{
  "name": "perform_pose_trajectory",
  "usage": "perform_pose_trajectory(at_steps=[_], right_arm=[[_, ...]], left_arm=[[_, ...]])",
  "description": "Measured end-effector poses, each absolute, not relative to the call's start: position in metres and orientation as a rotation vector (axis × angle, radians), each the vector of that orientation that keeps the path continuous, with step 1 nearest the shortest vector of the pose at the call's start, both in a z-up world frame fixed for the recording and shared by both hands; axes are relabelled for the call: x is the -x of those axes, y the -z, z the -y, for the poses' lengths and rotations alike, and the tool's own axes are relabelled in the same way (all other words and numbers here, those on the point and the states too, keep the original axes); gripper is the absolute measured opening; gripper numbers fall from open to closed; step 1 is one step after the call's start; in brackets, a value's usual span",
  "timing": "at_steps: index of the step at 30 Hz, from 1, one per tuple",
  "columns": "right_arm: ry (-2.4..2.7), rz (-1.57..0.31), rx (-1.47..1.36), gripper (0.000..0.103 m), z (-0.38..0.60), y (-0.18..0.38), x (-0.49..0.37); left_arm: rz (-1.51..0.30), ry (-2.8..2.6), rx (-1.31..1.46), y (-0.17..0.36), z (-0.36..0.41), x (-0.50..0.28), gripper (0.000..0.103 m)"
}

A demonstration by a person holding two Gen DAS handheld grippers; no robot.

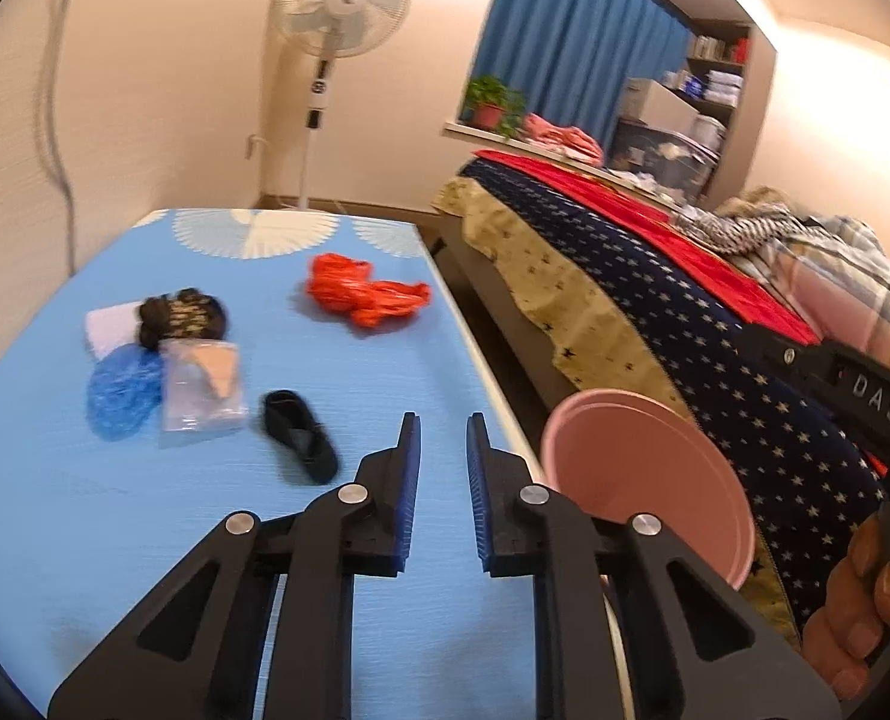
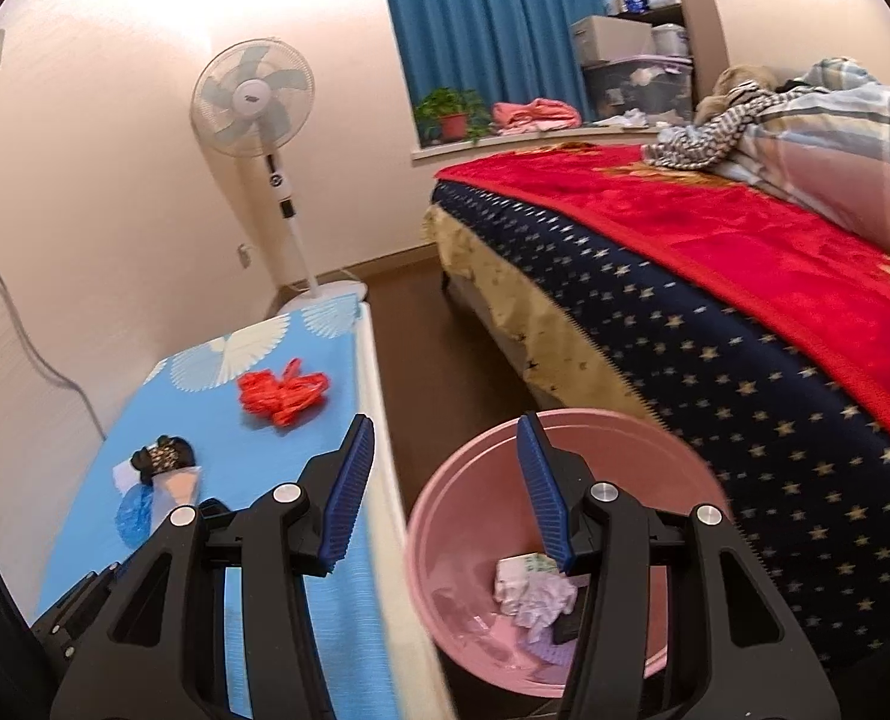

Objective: Collect trash
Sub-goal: 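Move both open tools back toward the blue bag and black strap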

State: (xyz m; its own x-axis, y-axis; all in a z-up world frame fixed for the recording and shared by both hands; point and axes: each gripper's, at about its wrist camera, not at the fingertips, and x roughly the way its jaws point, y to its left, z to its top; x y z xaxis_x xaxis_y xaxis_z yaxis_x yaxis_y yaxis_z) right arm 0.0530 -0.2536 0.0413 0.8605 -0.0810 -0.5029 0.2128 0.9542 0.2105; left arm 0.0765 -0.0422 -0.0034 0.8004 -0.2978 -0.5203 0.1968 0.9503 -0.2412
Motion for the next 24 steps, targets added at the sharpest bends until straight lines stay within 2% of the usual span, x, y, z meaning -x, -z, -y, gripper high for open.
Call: perform_pose_trajectory(at_steps=[24], right_arm=[[-0.151,-0.618,-0.24,0.048,0.139,0.018,-0.127]], left_arm=[[-0.533,-0.105,0.266,0.02,-0.06,-0.092,0.015]])
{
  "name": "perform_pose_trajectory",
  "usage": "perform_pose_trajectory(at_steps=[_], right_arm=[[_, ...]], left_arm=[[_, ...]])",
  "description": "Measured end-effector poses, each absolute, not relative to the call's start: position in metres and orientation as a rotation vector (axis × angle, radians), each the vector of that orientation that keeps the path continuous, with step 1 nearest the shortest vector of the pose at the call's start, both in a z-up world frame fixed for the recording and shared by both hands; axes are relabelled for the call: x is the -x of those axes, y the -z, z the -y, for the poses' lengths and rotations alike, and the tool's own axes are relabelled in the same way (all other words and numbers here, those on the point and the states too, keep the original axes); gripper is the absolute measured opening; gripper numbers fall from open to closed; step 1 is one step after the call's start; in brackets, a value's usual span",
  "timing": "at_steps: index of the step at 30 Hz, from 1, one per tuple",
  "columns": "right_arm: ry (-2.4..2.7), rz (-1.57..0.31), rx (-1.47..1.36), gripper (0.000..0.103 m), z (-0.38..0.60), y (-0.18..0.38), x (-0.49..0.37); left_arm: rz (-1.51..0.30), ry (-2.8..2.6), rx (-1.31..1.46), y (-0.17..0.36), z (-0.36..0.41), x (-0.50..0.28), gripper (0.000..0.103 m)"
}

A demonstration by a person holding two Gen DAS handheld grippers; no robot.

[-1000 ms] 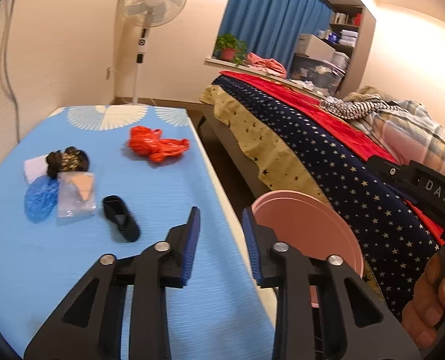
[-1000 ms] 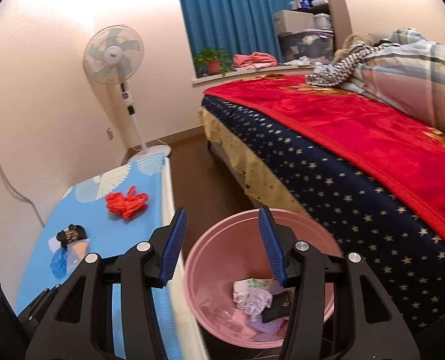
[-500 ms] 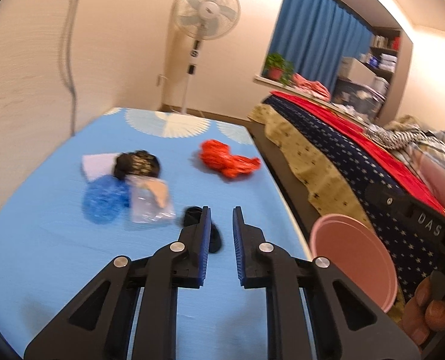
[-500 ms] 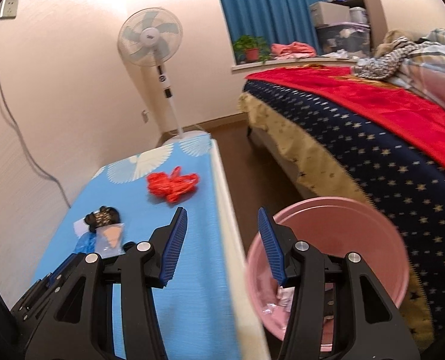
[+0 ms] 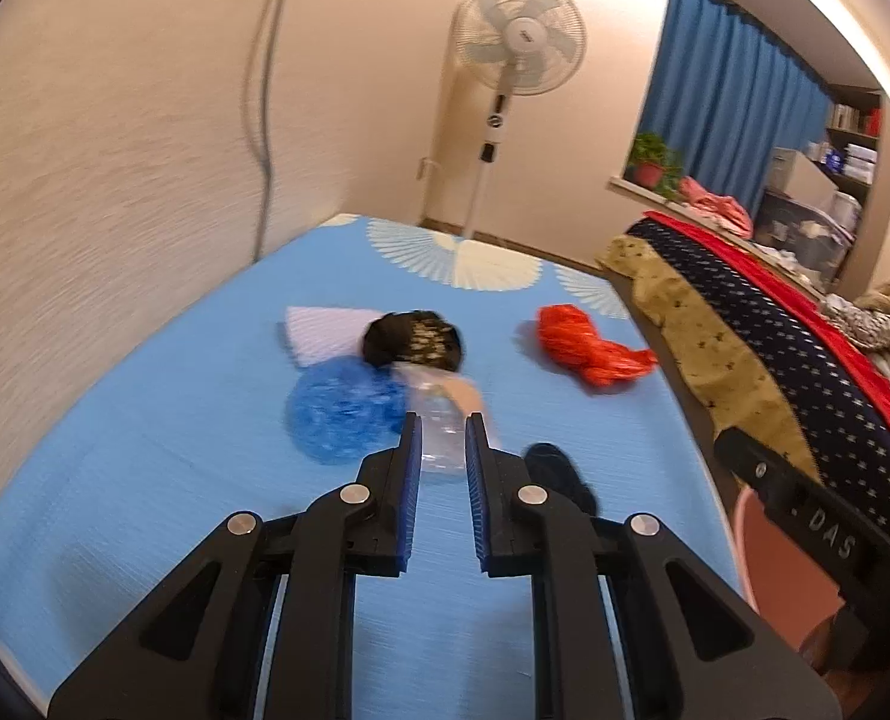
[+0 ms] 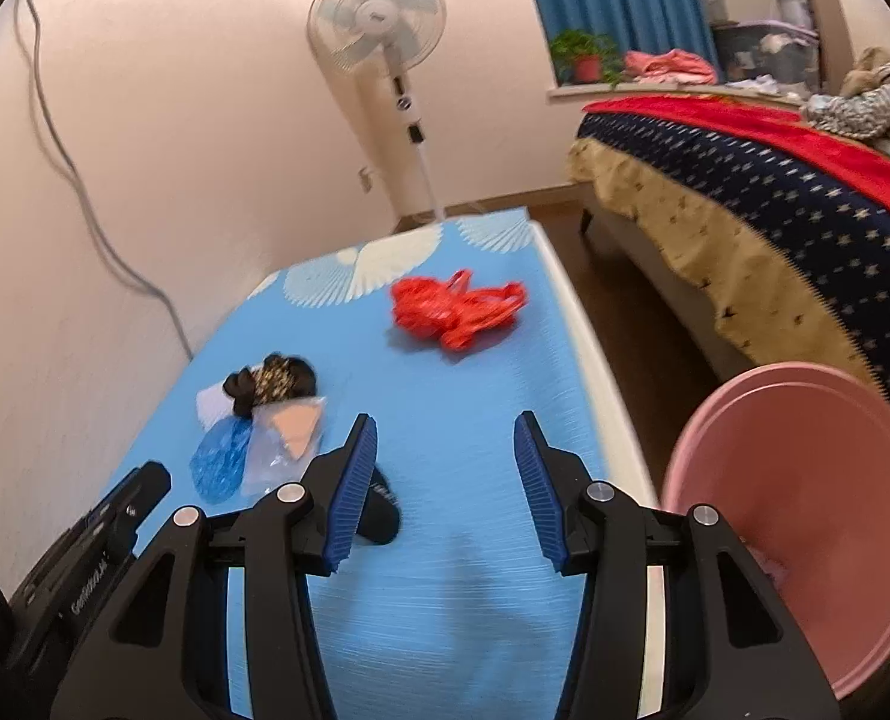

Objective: Collect trash
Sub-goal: 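Move both open tools back toward the blue bag and black strap, then close the right tool on the black strap while the left tool grips the blue plastic bag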

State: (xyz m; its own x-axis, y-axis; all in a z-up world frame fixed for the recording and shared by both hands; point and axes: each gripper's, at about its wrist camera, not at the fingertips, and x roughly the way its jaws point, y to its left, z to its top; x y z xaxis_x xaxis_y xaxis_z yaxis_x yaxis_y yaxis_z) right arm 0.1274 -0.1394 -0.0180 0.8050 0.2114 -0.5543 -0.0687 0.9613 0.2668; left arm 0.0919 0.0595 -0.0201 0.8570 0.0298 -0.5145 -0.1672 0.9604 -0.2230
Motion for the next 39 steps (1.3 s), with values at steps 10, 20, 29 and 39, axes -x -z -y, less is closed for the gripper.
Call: perform_pose_trajectory(at_steps=[10,20,29,39], right_arm=[[-0.242,-0.692,-0.202,0.049,0.104,0.043,-0.148],[-0.268,-0.81,-0.17,0.051,0.087,0.067,-0.169],[-0.249,-0.866,-0.154,0.05,0.085,0.074,-0.176],[-0.257,-0.884,-0.154,0.032,0.085,0.077,-0.179]], left_arm=[[-0.56,-0.205,0.283,0.033,-0.086,-0.113,0.015],[-0.612,-0.27,0.338,0.044,-0.11,-0.14,0.015],[-0.664,-0.274,0.392,0.056,-0.12,-0.159,0.037],[-0.725,-0.248,0.406,0.065,-0.119,-0.169,0.039]])
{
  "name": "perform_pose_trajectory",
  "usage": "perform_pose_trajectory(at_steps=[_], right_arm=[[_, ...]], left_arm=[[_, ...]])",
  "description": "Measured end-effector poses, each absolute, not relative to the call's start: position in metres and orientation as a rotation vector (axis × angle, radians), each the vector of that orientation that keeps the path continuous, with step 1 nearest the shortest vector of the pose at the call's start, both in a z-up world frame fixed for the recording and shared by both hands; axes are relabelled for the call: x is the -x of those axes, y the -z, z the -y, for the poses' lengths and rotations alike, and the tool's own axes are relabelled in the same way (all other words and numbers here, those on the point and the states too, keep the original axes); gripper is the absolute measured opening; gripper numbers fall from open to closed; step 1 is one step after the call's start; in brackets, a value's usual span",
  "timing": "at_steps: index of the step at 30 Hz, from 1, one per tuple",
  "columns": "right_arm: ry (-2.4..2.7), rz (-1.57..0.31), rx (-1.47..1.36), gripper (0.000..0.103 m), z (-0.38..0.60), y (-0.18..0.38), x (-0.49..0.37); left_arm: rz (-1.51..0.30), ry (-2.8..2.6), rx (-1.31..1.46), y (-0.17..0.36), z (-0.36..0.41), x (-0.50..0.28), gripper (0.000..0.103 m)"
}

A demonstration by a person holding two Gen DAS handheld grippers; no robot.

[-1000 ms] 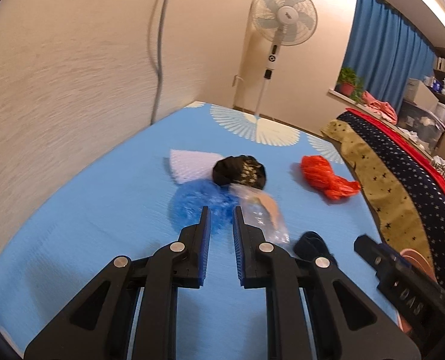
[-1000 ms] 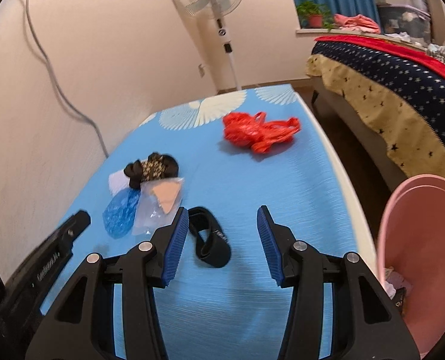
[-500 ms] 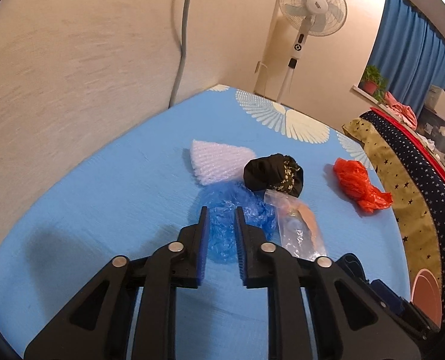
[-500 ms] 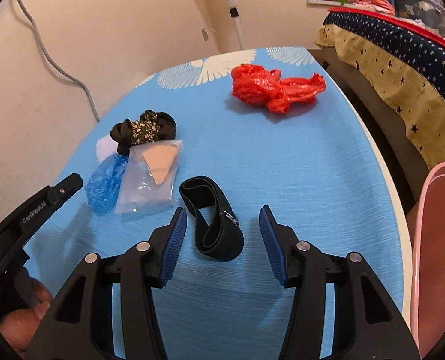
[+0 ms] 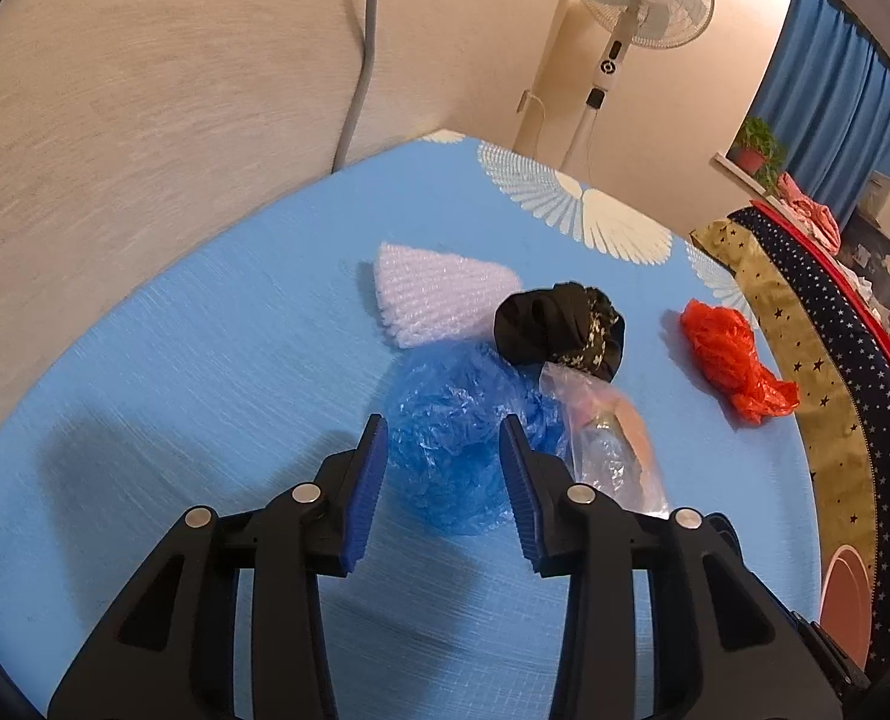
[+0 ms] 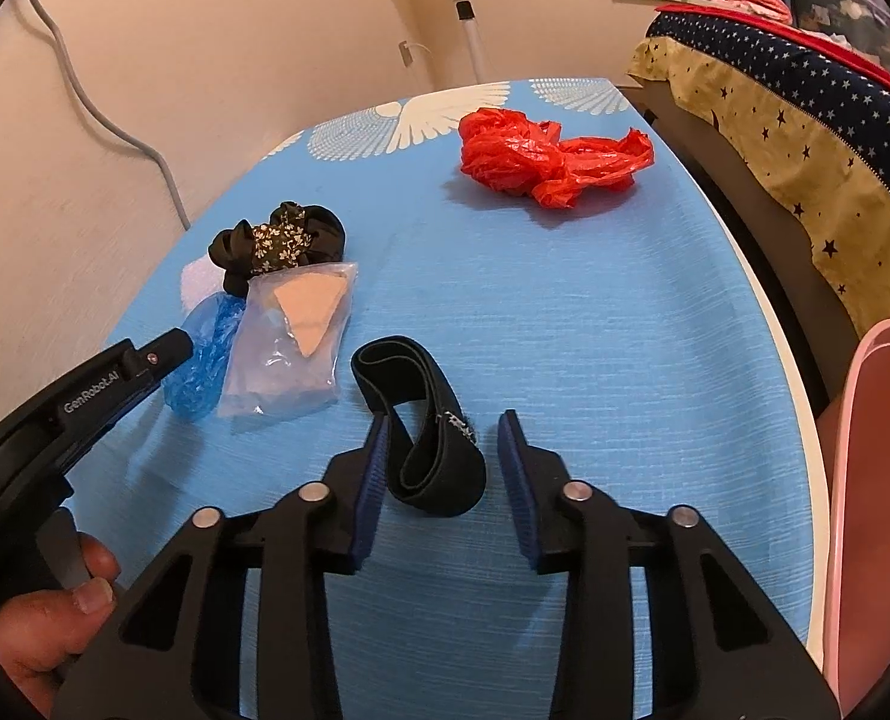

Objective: Collect trash
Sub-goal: 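Close the right tool on the black strap while the left tool grips the blue plastic bag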

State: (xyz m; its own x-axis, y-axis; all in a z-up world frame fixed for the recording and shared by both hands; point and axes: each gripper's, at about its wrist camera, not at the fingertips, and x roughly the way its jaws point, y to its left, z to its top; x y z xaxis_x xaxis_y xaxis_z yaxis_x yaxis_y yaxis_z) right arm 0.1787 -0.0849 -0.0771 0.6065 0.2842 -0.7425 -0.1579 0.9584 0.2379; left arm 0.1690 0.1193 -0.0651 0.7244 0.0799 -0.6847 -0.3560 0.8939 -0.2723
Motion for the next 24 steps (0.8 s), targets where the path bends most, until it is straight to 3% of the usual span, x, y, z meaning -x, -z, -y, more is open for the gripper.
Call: perform_pose_trajectory(at_steps=[8,10,14,24], right_arm=[[-0.266,-0.887,-0.15,0.015,0.082,0.078,-0.178],[-0.268,-0.884,-0.152,0.012,0.083,0.078,-0.177],[-0.271,-0.88,-0.166,0.011,0.084,0.077,-0.175],[-0.268,-0.821,-0.173,0.01,0.089,0.057,-0.164]], left_arm=[[-0.772,-0.235,0.414,0.071,-0.119,-0.173,0.038],[-0.783,-0.218,0.414,0.072,-0.118,-0.175,0.033],[-0.783,-0.197,0.415,0.072,-0.115,-0.174,0.008],[-0.707,-0.184,0.386,0.05,-0.109,-0.16,0.003]])
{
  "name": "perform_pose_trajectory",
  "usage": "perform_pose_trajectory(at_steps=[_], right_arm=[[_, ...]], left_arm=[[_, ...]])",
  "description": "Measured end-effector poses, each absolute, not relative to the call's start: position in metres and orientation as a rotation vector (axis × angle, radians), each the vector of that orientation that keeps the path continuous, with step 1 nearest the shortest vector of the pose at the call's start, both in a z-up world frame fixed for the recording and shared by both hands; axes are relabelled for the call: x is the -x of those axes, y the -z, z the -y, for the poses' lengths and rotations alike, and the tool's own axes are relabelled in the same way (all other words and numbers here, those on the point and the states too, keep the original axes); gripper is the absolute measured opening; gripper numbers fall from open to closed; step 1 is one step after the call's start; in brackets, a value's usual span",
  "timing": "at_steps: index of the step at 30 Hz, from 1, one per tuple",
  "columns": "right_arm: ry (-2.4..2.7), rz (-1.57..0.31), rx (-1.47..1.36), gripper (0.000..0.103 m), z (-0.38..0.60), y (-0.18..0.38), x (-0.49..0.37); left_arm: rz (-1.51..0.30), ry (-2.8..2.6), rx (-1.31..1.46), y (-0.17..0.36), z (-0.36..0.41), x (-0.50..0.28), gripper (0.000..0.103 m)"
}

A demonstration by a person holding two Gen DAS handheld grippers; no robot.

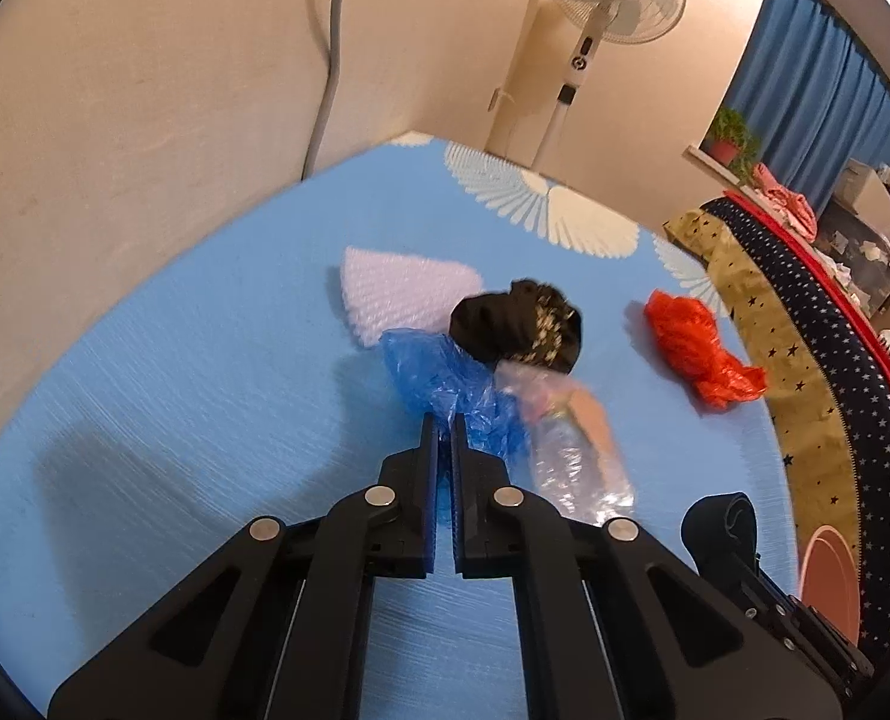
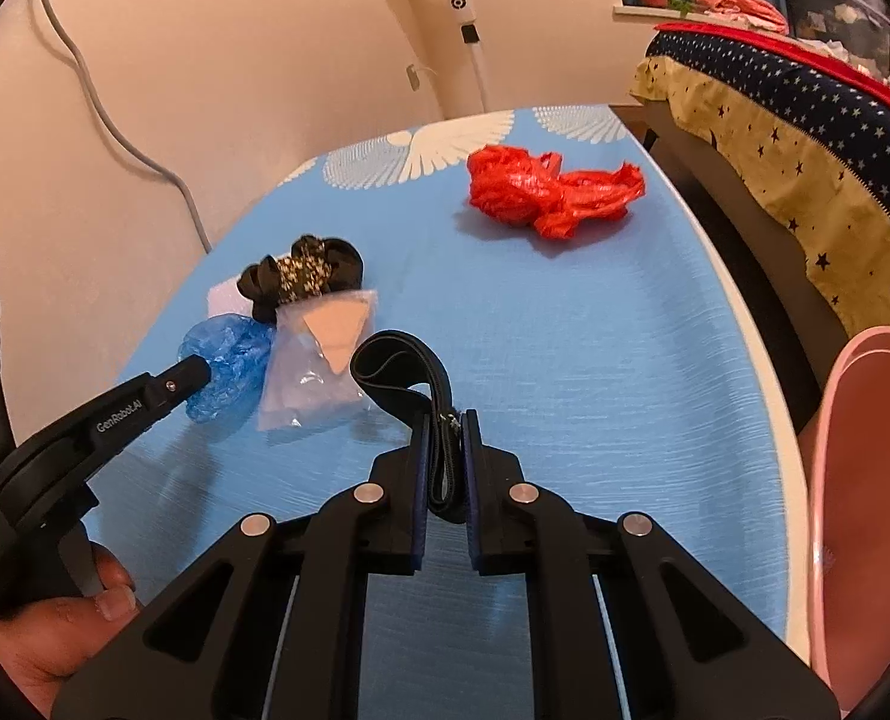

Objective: Collect trash
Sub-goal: 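Close the right tool on the black strap while the left tool grips the blue plastic bag, then carry the black strap and blue bag with both tools over the wastebasket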

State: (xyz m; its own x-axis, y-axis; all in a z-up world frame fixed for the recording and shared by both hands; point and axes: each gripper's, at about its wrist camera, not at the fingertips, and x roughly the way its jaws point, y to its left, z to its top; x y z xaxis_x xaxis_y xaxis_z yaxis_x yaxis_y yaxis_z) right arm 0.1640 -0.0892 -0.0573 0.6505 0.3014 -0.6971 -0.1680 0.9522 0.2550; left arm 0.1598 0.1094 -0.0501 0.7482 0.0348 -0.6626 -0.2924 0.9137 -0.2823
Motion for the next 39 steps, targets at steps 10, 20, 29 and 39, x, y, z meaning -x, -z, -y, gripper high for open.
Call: perform_pose_trajectory(at_steps=[10,20,29,39], right_arm=[[-0.254,-0.75,-0.174,0.01,0.102,0.027,-0.141],[-0.229,-0.668,-0.165,0.01,0.121,-0.012,-0.1],[-0.18,-0.612,-0.176,0.01,0.15,-0.039,-0.069],[-0.111,-0.549,-0.187,0.01,0.189,-0.068,-0.042]], left_arm=[[-0.643,-0.145,0.316,0.014,-0.097,-0.133,0.003],[-0.598,-0.083,0.252,-0.014,-0.071,-0.095,0.003],[-0.571,-0.02,0.211,-0.03,-0.046,-0.068,0.003],[-0.548,0.076,0.183,-0.041,-0.012,-0.051,0.003]])
